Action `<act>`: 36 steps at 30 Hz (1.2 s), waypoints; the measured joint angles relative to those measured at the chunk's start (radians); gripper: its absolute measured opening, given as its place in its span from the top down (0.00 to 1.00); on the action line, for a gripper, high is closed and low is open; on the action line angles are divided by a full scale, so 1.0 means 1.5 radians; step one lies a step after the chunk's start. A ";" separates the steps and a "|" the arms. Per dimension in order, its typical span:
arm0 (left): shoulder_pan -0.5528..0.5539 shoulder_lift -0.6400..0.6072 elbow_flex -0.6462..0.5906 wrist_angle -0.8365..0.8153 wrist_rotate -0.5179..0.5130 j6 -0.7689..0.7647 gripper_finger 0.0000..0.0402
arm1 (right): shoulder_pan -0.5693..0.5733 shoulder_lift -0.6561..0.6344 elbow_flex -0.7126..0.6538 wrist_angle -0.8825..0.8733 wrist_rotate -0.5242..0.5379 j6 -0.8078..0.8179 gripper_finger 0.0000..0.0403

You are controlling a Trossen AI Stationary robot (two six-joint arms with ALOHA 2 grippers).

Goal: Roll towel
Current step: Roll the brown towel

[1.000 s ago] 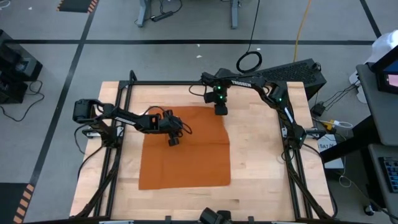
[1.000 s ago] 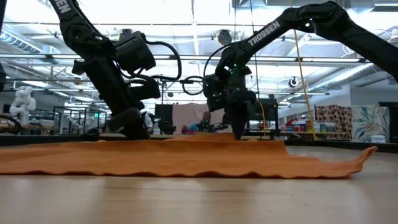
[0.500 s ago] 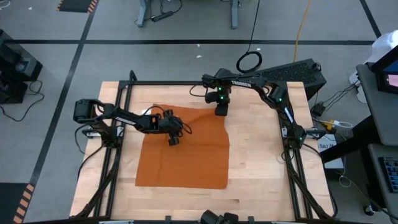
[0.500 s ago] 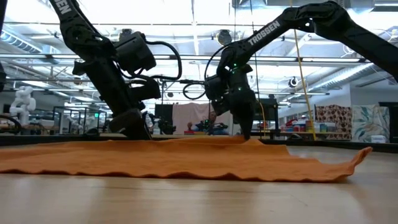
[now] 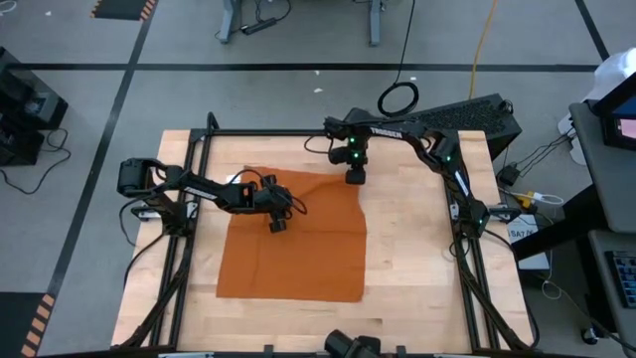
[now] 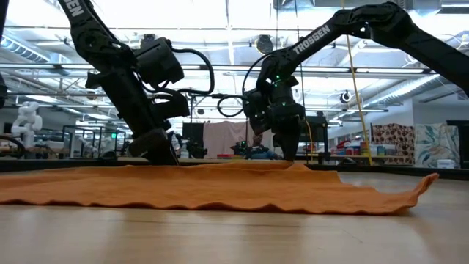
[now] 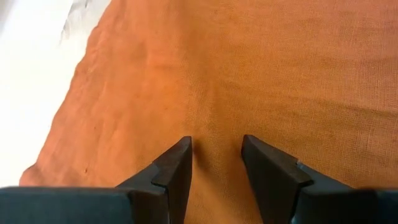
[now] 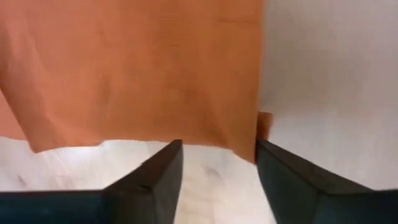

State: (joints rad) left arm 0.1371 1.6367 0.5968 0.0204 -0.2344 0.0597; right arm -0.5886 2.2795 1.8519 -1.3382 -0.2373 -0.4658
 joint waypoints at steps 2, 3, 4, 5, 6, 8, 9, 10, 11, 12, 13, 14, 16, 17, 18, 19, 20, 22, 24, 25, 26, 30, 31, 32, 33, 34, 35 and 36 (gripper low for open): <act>0.000 0.000 -0.002 0.002 0.000 0.000 0.62 | -0.015 0.000 0.000 0.000 0.001 -0.012 0.48; 0.000 0.000 -0.005 0.007 0.000 0.000 0.62 | -0.023 0.000 0.000 0.001 0.002 -0.021 0.47; 0.000 0.000 -0.009 0.013 -0.002 0.000 0.62 | -0.032 0.000 0.000 0.002 0.001 -0.031 0.47; 0.000 -0.001 -0.014 0.021 -0.004 0.000 0.62 | -0.040 0.000 0.000 0.006 -0.002 -0.042 0.47; 0.000 -0.001 -0.018 0.026 -0.005 0.001 0.62 | -0.048 0.000 -0.001 0.010 -0.009 -0.052 0.47; 0.000 -0.001 -0.023 0.031 -0.006 0.000 0.62 | -0.061 0.000 -0.001 0.017 -0.035 -0.078 0.49; 0.000 -0.001 -0.025 0.032 -0.006 0.000 0.62 | -0.065 0.000 -0.001 0.020 -0.052 -0.091 0.50; 0.000 -0.001 -0.025 0.032 -0.006 0.000 0.62 | -0.068 0.000 -0.001 0.023 -0.070 -0.103 0.51; 0.000 -0.001 -0.025 0.032 -0.006 0.000 0.62 | -0.070 0.000 -0.001 0.031 -0.086 -0.115 0.52; 0.000 -0.001 -0.025 0.033 -0.007 0.000 0.62 | -0.070 0.000 -0.001 0.040 -0.100 -0.122 0.53; 0.000 -0.001 -0.025 0.033 -0.008 0.000 0.62 | -0.070 0.000 -0.001 0.049 -0.106 -0.127 0.54; 0.000 -0.001 -0.025 0.032 -0.014 0.000 0.62 | -0.068 0.000 -0.001 0.058 -0.105 -0.127 0.55; 0.000 -0.001 -0.025 0.031 -0.026 0.000 0.62 | -0.062 0.000 -0.006 0.086 -0.102 -0.117 0.55; 0.000 -0.001 -0.025 0.031 -0.029 0.000 0.62 | -0.060 0.000 -0.010 0.099 -0.101 -0.116 0.55; 0.000 -0.001 -0.025 0.031 -0.030 0.000 0.62 | -0.058 0.000 -0.014 0.107 -0.101 -0.115 0.54; 0.000 -0.001 -0.026 0.031 -0.030 0.000 0.62 | -0.058 0.000 -0.018 0.109 -0.101 -0.114 0.53; 0.000 -0.001 -0.026 0.031 -0.030 0.000 0.62 | -0.057 0.000 -0.022 0.109 -0.103 -0.113 0.52; 0.000 -0.001 -0.026 0.031 -0.030 0.000 0.62 | -0.058 0.000 -0.030 0.109 -0.103 -0.113 0.50; 0.000 -0.001 -0.026 0.032 -0.030 0.000 0.62 | -0.062 0.000 -0.038 0.110 -0.101 -0.112 0.49; 0.000 -0.001 -0.026 0.032 -0.030 0.000 0.62 | -0.066 0.000 -0.041 0.114 -0.100 -0.111 0.49; 0.000 -0.001 -0.026 0.034 -0.030 0.000 0.62 | -0.069 0.000 -0.044 0.123 -0.097 -0.109 0.49; 0.000 -0.001 -0.026 0.036 -0.030 0.000 0.62 | -0.082 0.000 -0.054 0.132 -0.115 -0.116 0.50; 0.000 -0.001 -0.026 0.036 -0.030 0.000 0.62 | -0.084 0.000 -0.056 0.128 -0.136 -0.120 0.51; 0.000 -0.001 -0.026 0.036 -0.030 0.000 0.62 | -0.085 0.000 -0.057 0.127 -0.150 -0.124 0.51; 0.000 -0.001 -0.026 0.036 -0.029 0.000 0.62 | -0.083 0.000 -0.059 0.123 -0.156 -0.130 0.52; 0.000 -0.001 -0.026 0.036 -0.029 0.001 0.62 | -0.079 0.000 -0.062 0.120 -0.160 -0.138 0.53; 0.000 -0.001 -0.026 0.036 -0.029 0.001 0.62 | -0.074 0.000 -0.065 0.117 -0.163 -0.148 0.54; 0.000 -0.001 -0.026 0.036 -0.029 0.001 0.62 | -0.069 0.000 -0.070 0.115 -0.168 -0.158 0.55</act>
State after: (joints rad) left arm 0.1375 1.6352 0.5571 0.0746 -0.2783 0.0605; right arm -0.6918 2.2791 1.7470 -1.1663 -0.4894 -0.7030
